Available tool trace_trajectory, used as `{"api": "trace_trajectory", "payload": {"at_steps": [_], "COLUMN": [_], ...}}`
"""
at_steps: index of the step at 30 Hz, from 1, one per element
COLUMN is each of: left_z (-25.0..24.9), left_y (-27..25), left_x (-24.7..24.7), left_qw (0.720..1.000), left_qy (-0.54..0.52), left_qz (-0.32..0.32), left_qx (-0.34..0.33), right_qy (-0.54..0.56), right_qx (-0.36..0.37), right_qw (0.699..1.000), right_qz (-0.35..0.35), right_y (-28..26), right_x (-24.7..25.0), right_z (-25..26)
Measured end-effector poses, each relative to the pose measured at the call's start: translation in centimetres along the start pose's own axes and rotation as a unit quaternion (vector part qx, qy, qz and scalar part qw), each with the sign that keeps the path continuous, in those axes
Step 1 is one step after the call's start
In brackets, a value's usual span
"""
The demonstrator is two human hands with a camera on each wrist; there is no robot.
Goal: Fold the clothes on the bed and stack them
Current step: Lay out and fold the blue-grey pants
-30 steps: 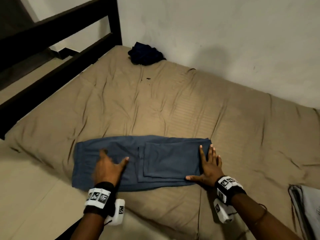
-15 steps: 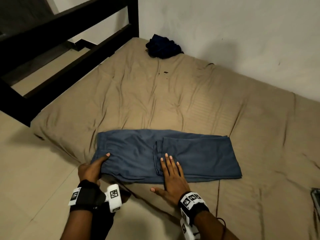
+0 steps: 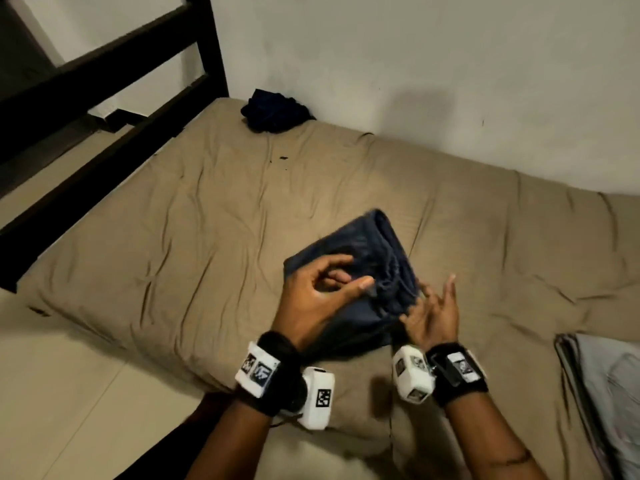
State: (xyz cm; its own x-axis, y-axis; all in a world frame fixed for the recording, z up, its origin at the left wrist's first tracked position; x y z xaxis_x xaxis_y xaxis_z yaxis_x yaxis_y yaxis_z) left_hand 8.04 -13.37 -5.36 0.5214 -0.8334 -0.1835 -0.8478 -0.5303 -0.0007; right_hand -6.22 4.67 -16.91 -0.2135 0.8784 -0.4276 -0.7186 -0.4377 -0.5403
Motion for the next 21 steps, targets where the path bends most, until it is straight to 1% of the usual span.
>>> {"api": "trace_trajectory", "payload": {"at_steps": [1,2,3,4,5,6,7,8,9,10,11,13,15,16,17,18,19,20,21], "left_z": [2.5,5.4,8.4,11.6,14.3,16.5,18.0,18.8,19.3,19.3,19.4,19.6,19.5,19.0,18.3,17.4,16.4,15.3,14.5], "left_y": [0.0,-0.2,-0.5,-1.2,-2.1,-3.1,-4.0,-4.8,-5.5,-5.9,-6.2,-6.1,-5.7,-5.4,-4.9,-4.4,-3.6,-2.6,-1.5], "left_x": [-0.1,0.2,0.6,1.1,1.7,2.5,2.8,2.9,2.9,3.1,3.3,3.7,3.7,3.8,4.2,4.9,5.7,6.5,7.3], "left_qw": [0.997,0.982,0.946,0.895,0.849,0.819,0.807,0.806,0.817,0.834,0.851,0.868,0.88,0.894,0.912,0.926,0.934,0.936,0.936], "left_qy": [0.077,0.19,0.318,0.428,0.499,0.536,0.552,0.556,0.548,0.528,0.504,0.471,0.447,0.421,0.388,0.357,0.341,0.336,0.333], "left_qz": [-0.006,-0.002,0.027,0.066,0.097,0.116,0.126,0.128,0.12,0.103,0.09,0.086,0.089,0.078,0.05,0.012,-0.028,-0.064,-0.095], "left_qx": [0.008,0.026,0.057,0.104,0.143,0.168,0.171,0.156,0.135,0.122,0.118,0.128,0.131,0.129,0.126,0.119,0.101,0.08,0.064], "right_qy": [0.013,-0.001,-0.04,-0.083,-0.142,-0.2,-0.239,-0.254,-0.274,-0.294,-0.321,-0.356,-0.381,-0.407,-0.462,-0.539,-0.612,-0.669,-0.709], "right_qx": [-0.023,-0.052,-0.071,-0.072,-0.061,-0.043,-0.027,-0.011,0.003,0.021,0.046,0.097,0.105,0.096,0.077,0.065,0.077,0.122,0.188], "right_qw": [0.999,0.998,0.996,0.993,0.986,0.975,0.966,0.964,0.958,0.953,0.943,0.927,0.915,0.902,0.871,0.818,0.752,0.683,0.618], "right_qz": [-0.017,-0.028,-0.037,-0.042,-0.065,-0.088,-0.092,-0.084,-0.081,-0.073,-0.073,-0.066,-0.08,-0.105,-0.145,-0.19,-0.233,-0.268,-0.284], "right_y": [0.7,1.4,1.9,2.2,2.7,3.5,4.5,5.2,5.7,5.1,5.2,5.9,6.1,6.0,5.5,4.6,3.4,1.8,0.1], "right_x": [1.8,3.3,4.3,4.8,5.7,6.8,7.7,8.1,8.3,7.2,6.7,6.7,7.5,8.2,8.8,9.2,8.9,7.9,6.0], "right_z": [0.5,0.3,-0.3,-0.8,-1.3,-1.8,-2.3,-2.4,-2.1,-1.0,0.1,1.5,1.8,1.5,1.3,1.2,1.2,1.3,1.3]}}
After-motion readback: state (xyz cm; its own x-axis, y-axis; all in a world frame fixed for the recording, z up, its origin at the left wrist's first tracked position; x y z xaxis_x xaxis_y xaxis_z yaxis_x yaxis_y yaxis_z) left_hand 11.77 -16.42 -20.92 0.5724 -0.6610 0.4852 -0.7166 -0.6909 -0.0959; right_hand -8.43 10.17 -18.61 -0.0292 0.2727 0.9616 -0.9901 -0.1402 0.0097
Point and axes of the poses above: each hand's wrist, its own y-axis towards the middle knuckle, its own x-axis out of the back of the hand, z = x × y, the point moved 7 cm from there along y, towards the middle knuckle, and after that the axes turned 12 degrees about -y, right-handed, at the moved point
